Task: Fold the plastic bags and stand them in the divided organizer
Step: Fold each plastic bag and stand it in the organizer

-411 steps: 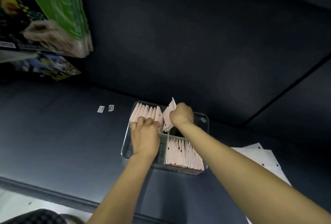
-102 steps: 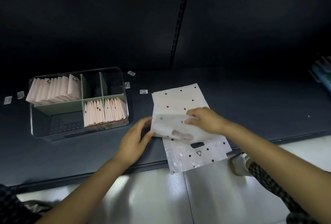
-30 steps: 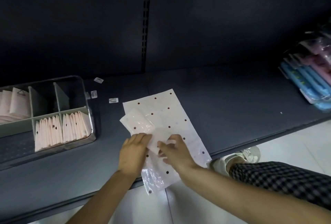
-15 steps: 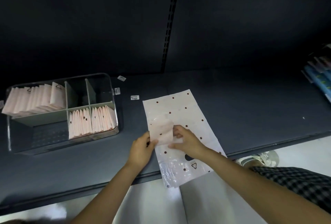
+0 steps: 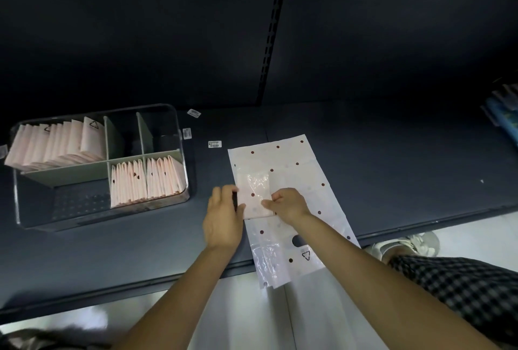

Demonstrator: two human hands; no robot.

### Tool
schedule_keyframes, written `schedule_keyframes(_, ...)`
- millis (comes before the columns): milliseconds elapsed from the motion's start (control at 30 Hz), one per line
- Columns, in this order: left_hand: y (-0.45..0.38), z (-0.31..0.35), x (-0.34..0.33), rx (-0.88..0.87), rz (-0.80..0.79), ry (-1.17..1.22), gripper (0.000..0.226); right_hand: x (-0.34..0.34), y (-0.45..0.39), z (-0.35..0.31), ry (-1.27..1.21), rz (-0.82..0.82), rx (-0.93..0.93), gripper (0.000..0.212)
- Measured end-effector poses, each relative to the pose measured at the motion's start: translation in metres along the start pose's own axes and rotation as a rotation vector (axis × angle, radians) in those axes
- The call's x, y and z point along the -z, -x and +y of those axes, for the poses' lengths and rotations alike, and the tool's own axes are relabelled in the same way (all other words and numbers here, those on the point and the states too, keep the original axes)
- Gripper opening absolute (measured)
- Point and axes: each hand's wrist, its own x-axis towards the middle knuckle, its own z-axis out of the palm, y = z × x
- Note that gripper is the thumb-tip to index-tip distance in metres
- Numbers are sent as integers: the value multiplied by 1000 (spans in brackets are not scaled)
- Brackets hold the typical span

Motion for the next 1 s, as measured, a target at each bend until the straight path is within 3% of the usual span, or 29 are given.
schedule_keyframes(67, 1, -2, -2, -274, -23, -142, 32, 0, -1, -1, -19, -5, -21, 42)
schedule_keyframes(133, 0, -5, -5, -468, -178, -345, 44, 1, -2, -1, -20, -4, -18, 47)
schedule_keyframes(233, -9, -18, -10, -447, -307, -542, 57, 2, -1, -3, 4, -5, -3, 46)
schedule_keyframes(333, -14, -27, -13, -406, -369, -638, 61, 0, 5, -1, 36, 71, 49, 19)
schedule_keyframes(400, -15, -29, -15, -416, -379, -663, 62, -6, 11, 6, 242, 352, 256, 27)
schedule_keyframes(467, -15, -29, -17, -413, -378, -679, 64, -13, 13, 9, 446, 477, 604, 40)
schedule_keyframes(533, -15, -29, -17, -401, -397, -701, 65, -18, 7, 9, 622, 325, 793, 51)
schedule_keyframes(633, -17, -33, -15, -433, -416, -681, 72, -16, -10, 23, 812, 103, 701, 59)
schedule_keyframes(867, -34, -43, 15, -654, -474, -589, 76, -10, -22, 33, 868, 29, 692, 73)
schedule_keyframes(1000, -37, -30, 30, -831, -419, -677, 57, 1, -21, 25, 859, -94, 663, 100)
